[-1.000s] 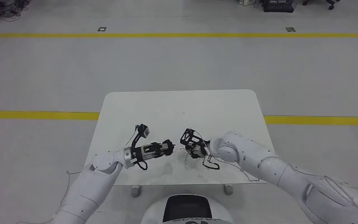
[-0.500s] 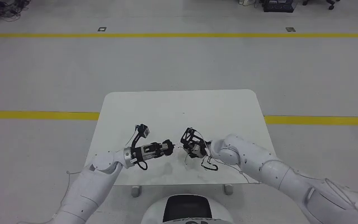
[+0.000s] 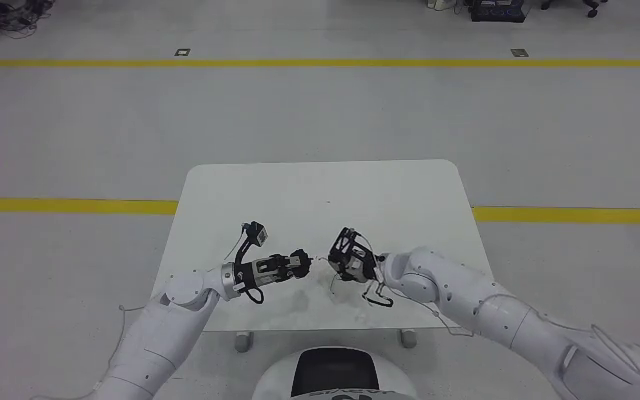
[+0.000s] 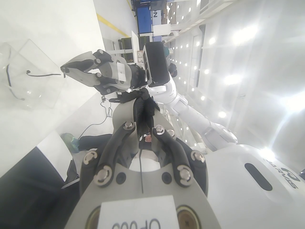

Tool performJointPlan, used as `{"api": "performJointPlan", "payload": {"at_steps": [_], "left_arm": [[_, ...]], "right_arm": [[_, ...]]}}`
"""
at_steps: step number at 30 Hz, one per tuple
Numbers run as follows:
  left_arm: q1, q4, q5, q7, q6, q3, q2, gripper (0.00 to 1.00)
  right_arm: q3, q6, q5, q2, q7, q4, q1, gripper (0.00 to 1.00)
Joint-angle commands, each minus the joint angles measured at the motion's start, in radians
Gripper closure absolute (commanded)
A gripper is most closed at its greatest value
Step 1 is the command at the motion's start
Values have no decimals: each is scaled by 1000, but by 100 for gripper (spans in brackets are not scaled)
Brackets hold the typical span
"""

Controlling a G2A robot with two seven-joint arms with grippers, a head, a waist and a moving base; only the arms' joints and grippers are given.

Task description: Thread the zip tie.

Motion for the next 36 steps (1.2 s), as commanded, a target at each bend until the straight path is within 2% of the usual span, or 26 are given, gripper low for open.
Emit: {"api": "performJointPlan", "payload": {"at_steps": [1,11,20,21,23,26,29,33,36], "left_arm": [[0,0,0,0,0,0,0,100],[0,0,0,0,0,0,0,100],[0,0,0,0,0,0,0,100],[0,0,0,0,0,0,0,100],[0,0,0,0,0,0,0,100],[0,0,0,0,0,0,0,100],[0,0,0,0,0,0,0,100],[0,0,0,0,0,0,0,100],[0,0,0,0,0,0,0,100]], "right_arm": [[3,0,-2,9,-29,-7,-6,100],[3,0,47,48,-159,-32,-30,100],[8,2,46,48,-172,-36,-33,100],[17,0,41,49,-203,-40,-42,100],[43,0,32,59,-346,-54,-77,100],[52,0,-17,81,-515,-74,-122,100],[45,0,-49,101,-640,-82,-147,100],[13,0,-69,118,-783,-83,-153,100],[-30,0,-60,124,-844,-78,-135,100]]}}
